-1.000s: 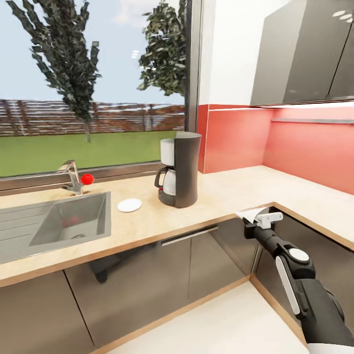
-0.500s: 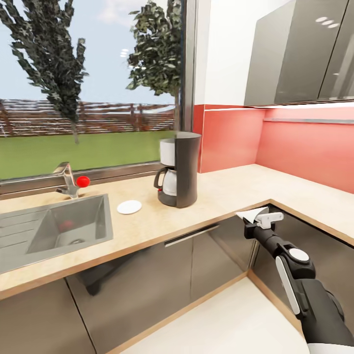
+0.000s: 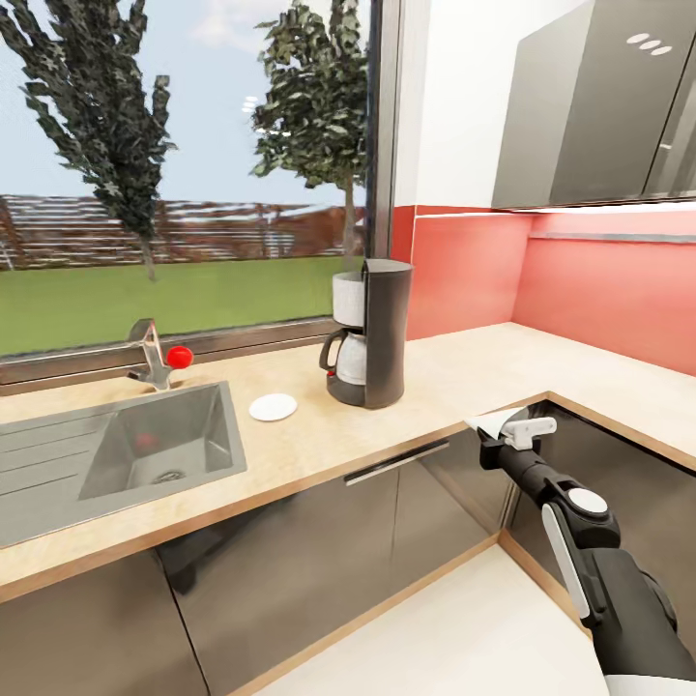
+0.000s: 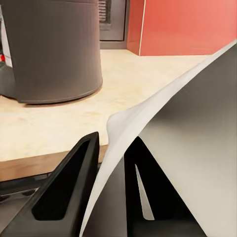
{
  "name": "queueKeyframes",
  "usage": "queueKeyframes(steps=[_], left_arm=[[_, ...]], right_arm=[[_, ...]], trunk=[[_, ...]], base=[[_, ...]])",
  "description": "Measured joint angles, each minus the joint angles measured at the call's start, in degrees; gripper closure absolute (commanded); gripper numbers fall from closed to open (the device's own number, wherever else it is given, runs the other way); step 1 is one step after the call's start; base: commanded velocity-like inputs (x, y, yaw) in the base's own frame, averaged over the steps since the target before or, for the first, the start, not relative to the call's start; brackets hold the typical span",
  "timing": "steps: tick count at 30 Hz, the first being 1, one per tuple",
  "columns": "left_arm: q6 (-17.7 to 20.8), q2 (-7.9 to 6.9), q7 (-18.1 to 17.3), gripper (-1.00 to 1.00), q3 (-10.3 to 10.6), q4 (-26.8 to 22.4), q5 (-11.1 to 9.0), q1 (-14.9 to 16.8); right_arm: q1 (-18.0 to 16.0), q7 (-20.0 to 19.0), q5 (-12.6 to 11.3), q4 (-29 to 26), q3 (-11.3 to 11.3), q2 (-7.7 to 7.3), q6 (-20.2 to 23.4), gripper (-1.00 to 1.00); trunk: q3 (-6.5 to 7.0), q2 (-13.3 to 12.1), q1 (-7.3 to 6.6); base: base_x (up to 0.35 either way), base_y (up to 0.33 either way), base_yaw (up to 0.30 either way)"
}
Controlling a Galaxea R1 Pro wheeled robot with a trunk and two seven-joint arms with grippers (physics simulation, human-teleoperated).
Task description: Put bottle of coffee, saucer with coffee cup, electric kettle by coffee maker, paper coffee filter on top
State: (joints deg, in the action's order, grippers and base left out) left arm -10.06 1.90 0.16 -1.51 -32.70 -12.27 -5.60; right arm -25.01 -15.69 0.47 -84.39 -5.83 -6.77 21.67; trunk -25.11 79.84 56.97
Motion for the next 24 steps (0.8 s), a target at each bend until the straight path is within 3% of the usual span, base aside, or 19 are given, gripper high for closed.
queueKeyframes(steps=[11, 12, 13, 14, 15, 18, 19, 22, 23, 24], left_arm=[[0.0, 0.15, 0.0, -1.0, 0.24, 0.0, -0.02, 0.01], [0.0, 0.17, -0.04, -1.0, 0.29, 0.0, -0.02, 0.02], [0.0, 0.17, -0.03, -1.0, 0.29, 0.0, -0.02, 0.02], [0.0, 0.17, -0.03, -1.0, 0.28, 0.01, -0.02, 0.01], [0.0, 0.17, -0.01, -1.0, 0.21, 0.01, -0.02, 0.02], [0.0, 0.17, -0.01, -1.0, 0.16, 0.01, -0.01, 0.01], [0.0, 0.17, 0.0, -1.0, 0.16, 0.01, -0.01, 0.0], [0.0, 0.17, -0.04, -1.0, 0.14, 0.01, -0.01, 0.0], [-0.01, 0.17, -0.05, -1.0, 0.13, 0.01, -0.01, 0.0], [0.0, 0.17, -0.06, -1.0, 0.13, 0.01, -0.01, 0.0]], right_arm=[[0.0, -0.07, 0.07, -0.25, -0.38, -0.11, 0.16, 1.0], [-2.2, -0.13, 0.31, -3.1, -0.12, -3.52, 4.04, 1.0], [-2.93, -0.14, 0.45, -3.43, -0.07, -4.27, 5.13, 1.0], [-4.88, -0.42, 1.76, -3.72, 0.17, -5.83, 7.25, 1.0], [-9.43, -4.48, 6.24, -3.88, 2.07, -8.36, 9.19, 1.0], [-13.05, -9.7, 10.96, -3.92, 2.8, -9.48, 10.84, 1.0], [-15.28, -13.6, 14.65, -3.94, 3.05, -9.93, 12.39, 1.0], [-19.3, -19.92, 21.05, -3.95, 3.27, -10.38, 14.49, 1.0], [-21.78, -24.05, 25.19, -3.95, 3.35, -10.53, 15.29, 1.0], [-23.06, -26.23, 27.34, -3.95, 3.38, -10.59, 15.61, 1.0]], trunk=[[0.0, 0.0, 0.0], [0.02, 0.0, 0.0], [0.0, 0.0, 0.0], [0.01, 0.0, 0.0], [0.01, 0.0, 0.0], [0.0, 0.0, 0.0], [0.01, 0.0, 0.0], [0.01, 0.0, 0.0], [0.01, 0.0, 0.0], [0.01, 0.0, 0.0]], base=[[0.0, 0.001, 0.0], [0.0, 0.0, 0.0], [0.0, 0.0, 0.0], [0.0, 0.0, 0.0], [0.0, 0.0, 0.0], [0.0, 0.0, 0.0], [0.0, 0.0, 0.0], [0.0, 0.0, 0.0], [0.0, 0.0, 0.0], [0.0, 0.0, 0.0]])
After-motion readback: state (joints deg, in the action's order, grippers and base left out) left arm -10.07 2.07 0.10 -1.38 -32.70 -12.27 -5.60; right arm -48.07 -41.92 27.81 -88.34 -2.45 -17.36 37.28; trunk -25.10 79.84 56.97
